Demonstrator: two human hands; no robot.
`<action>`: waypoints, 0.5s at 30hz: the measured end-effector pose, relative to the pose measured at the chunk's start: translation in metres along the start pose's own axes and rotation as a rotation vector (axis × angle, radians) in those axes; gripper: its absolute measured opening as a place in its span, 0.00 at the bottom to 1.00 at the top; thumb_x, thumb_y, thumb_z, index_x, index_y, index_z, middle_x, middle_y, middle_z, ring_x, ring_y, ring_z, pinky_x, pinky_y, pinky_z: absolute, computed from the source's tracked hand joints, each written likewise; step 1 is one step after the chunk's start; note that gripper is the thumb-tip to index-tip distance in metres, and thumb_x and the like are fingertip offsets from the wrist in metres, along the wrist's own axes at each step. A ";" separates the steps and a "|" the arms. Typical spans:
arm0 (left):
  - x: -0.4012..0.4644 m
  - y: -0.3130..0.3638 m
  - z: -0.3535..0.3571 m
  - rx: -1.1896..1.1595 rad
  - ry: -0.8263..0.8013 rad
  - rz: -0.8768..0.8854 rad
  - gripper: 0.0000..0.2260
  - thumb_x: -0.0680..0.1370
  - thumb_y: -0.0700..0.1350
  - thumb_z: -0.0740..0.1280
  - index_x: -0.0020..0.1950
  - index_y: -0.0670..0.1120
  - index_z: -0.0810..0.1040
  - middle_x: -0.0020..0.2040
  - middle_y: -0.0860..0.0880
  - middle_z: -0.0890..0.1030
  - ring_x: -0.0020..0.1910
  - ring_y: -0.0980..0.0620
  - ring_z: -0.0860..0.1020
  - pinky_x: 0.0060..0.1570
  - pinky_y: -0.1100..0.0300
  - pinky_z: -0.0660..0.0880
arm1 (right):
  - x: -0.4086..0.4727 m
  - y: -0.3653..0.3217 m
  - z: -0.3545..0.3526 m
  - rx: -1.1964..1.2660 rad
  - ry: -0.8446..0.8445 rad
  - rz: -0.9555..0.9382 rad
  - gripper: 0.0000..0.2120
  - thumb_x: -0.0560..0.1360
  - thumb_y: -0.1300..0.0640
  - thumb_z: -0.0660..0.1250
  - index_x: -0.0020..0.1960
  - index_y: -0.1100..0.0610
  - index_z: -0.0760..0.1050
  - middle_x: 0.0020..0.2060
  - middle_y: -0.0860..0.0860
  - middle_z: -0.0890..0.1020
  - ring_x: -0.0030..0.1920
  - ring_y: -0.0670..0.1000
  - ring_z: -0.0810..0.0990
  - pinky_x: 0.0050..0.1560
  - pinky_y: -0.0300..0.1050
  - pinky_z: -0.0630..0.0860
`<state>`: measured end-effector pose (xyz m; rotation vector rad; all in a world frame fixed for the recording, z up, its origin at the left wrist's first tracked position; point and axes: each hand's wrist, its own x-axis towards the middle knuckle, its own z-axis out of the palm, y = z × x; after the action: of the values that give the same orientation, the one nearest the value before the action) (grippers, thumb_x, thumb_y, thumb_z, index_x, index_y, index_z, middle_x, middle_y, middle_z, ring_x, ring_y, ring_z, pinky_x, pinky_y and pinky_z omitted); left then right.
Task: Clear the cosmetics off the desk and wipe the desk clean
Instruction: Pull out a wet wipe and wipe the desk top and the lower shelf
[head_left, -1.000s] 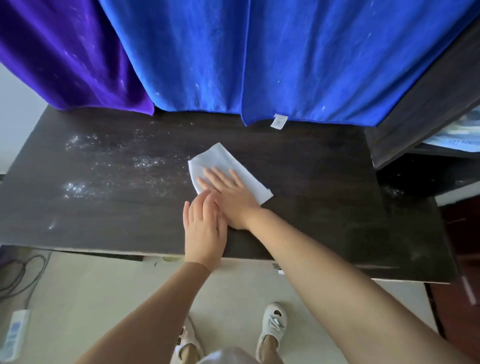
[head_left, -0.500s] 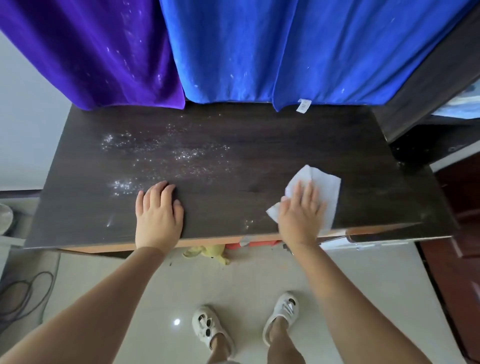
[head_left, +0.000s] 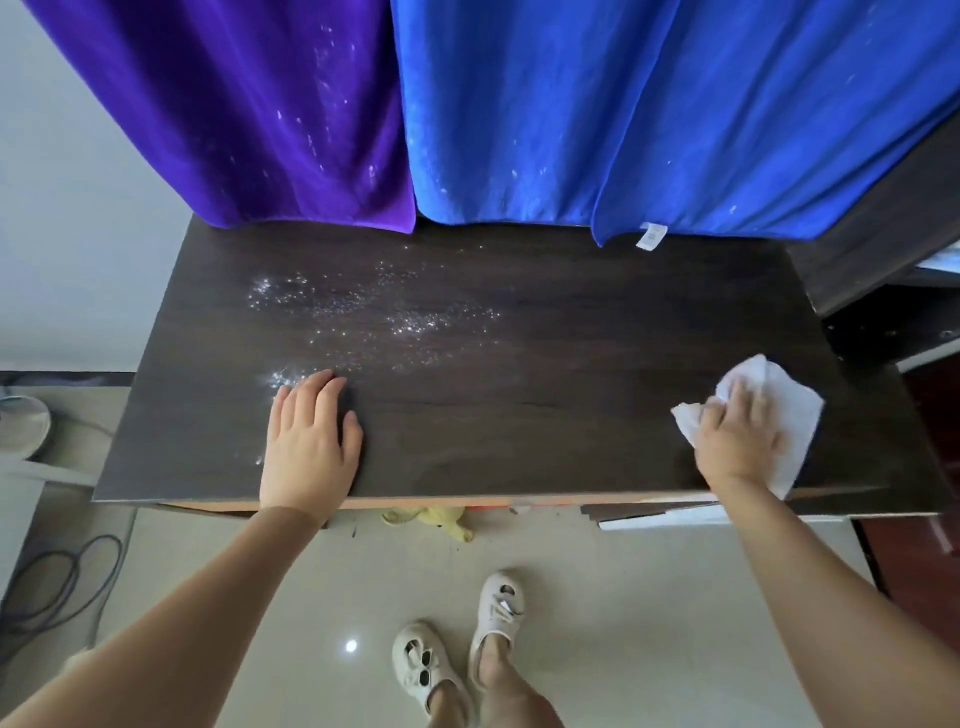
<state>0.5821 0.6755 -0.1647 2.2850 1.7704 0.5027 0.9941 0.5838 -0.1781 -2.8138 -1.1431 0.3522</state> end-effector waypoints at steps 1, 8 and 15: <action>0.000 0.001 0.001 0.007 0.006 0.001 0.20 0.76 0.47 0.51 0.61 0.38 0.71 0.61 0.39 0.74 0.61 0.39 0.70 0.70 0.46 0.58 | 0.001 -0.016 -0.007 0.072 0.023 0.196 0.27 0.79 0.49 0.40 0.74 0.58 0.55 0.76 0.59 0.52 0.76 0.59 0.48 0.73 0.64 0.48; 0.001 0.000 0.002 0.014 0.044 -0.044 0.20 0.76 0.46 0.52 0.63 0.37 0.69 0.63 0.38 0.72 0.62 0.40 0.67 0.70 0.49 0.54 | -0.062 -0.240 0.045 -0.059 -0.115 -0.612 0.26 0.81 0.48 0.44 0.76 0.55 0.42 0.77 0.56 0.43 0.76 0.54 0.40 0.73 0.58 0.36; -0.001 0.004 0.000 0.044 0.048 -0.077 0.20 0.76 0.47 0.53 0.63 0.36 0.69 0.62 0.37 0.73 0.62 0.39 0.67 0.71 0.48 0.54 | -0.037 -0.186 0.030 -0.165 -0.225 -1.134 0.32 0.73 0.42 0.31 0.76 0.49 0.45 0.76 0.48 0.45 0.75 0.47 0.39 0.73 0.51 0.36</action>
<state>0.5854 0.6730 -0.1634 2.2414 1.9027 0.5135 0.8350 0.6908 -0.1698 -1.7697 -2.5923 0.4506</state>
